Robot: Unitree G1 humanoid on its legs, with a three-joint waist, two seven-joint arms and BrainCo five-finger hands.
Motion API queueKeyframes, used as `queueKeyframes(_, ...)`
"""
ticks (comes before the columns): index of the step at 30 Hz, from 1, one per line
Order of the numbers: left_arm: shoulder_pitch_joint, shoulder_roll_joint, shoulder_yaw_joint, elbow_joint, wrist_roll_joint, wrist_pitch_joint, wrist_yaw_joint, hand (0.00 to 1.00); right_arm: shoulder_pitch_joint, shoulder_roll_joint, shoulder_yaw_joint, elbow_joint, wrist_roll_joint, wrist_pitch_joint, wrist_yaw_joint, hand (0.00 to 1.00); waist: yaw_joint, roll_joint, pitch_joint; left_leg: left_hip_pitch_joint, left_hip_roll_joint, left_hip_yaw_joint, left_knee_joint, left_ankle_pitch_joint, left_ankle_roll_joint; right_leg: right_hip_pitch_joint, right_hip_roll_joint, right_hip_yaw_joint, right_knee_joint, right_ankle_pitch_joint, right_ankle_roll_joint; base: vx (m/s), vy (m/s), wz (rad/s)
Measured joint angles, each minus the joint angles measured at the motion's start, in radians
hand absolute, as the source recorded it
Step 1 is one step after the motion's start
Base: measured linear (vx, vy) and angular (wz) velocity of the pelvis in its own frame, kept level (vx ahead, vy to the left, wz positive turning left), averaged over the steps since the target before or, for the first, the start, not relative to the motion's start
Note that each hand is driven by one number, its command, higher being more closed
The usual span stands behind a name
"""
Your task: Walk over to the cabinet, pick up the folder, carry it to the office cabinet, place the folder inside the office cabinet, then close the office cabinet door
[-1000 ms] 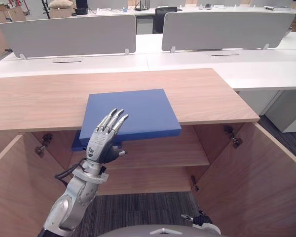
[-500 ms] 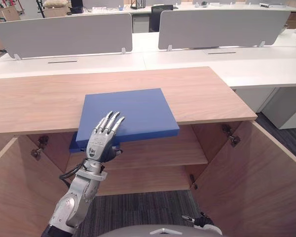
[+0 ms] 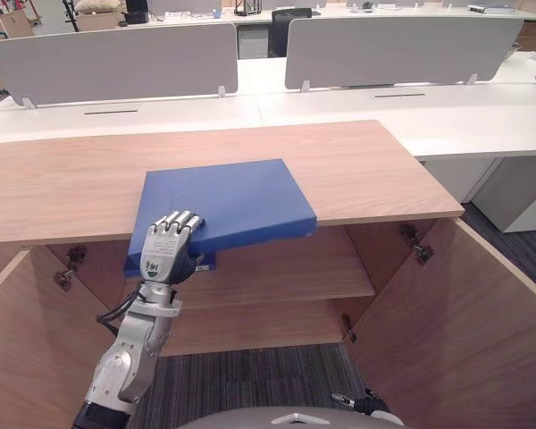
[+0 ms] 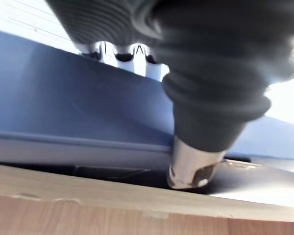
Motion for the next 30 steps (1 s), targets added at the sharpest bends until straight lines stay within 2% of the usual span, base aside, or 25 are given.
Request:
queueKeyframes(6,-0.003,-0.018,0.007,0.0,-0.023,-0.012,0.024,1.0,0.002,0.0,0.001,0.0,0.0,0.0,0.0,0.0,-0.004,-0.001,0.0,-0.001,0.0,0.0,0.0,0.0,0.0,0.001,0.0,0.0,-0.004,0.003,0.004,0.0,0.0,0.0)
queueKeyframes(11,-0.009,-0.048,0.004,-0.035,-0.139,-0.025,0.045,1.0,0.002,0.0,0.005,0.002,-0.002,0.0,-0.007,0.0,-0.001,-0.004,0.0,-0.003,-0.001,-0.001,0.0,0.0,0.0,0.001,0.0,-0.002,-0.006,0.004,0.005,0.0,0.0,0.0)
queueKeyframes(14,-0.009,-0.074,-0.018,-0.067,-0.233,-0.046,0.074,1.0,0.001,-0.003,0.024,0.003,-0.003,0.001,-0.017,0.0,0.001,-0.008,-0.001,-0.003,-0.001,-0.002,0.0,0.0,0.0,0.003,0.0,-0.003,-0.006,0.009,0.005,0.0,0.0,0.0)
queueKeyframes(20,-0.021,-0.184,-0.122,-0.169,-0.426,-0.084,0.126,1.0,-0.013,-0.003,0.06,0.043,-0.002,-0.003,-0.032,0.0,0.008,-0.022,-0.003,-0.013,-0.001,0.001,0.006,0.0,0.001,-0.012,-0.002,0.004,0.009,0.009,0.007,0.0,0.0,0.0)
queueKeyframes(23,-0.021,-0.224,-0.182,-0.196,-0.532,-0.114,0.13,1.0,-0.013,-0.003,0.076,0.045,-0.002,-0.003,-0.056,0.0,0.008,-0.023,-0.006,-0.012,0.0,0.003,0.006,0.0,0.001,-0.021,-0.002,0.009,0.028,0.002,0.007,0.0,0.0,0.0)
queueKeyframes(27,-0.02,-0.25,-0.247,-0.196,-0.659,-0.123,0.125,1.0,-0.012,-0.009,0.103,0.045,-0.001,-0.005,-0.068,0.0,0.01,-0.023,-0.006,-0.013,0.002,0.007,0.006,0.001,0.002,-0.03,-0.002,0.015,0.042,-0.002,0.008,-0.04,-0.012,-0.04)
queueKeyframes(30,-0.018,-0.265,-0.288,-0.197,-0.825,-0.146,0.118,1.0,-0.008,-0.013,0.121,0.043,0.017,-0.009,-0.077,0.0,0.013,-0.022,-0.008,-0.017,0.003,0.013,0.0,0.0,0.0,-0.038,-0.003,0.023,0.057,-0.012,0.01,-0.06,-0.014,-0.05)
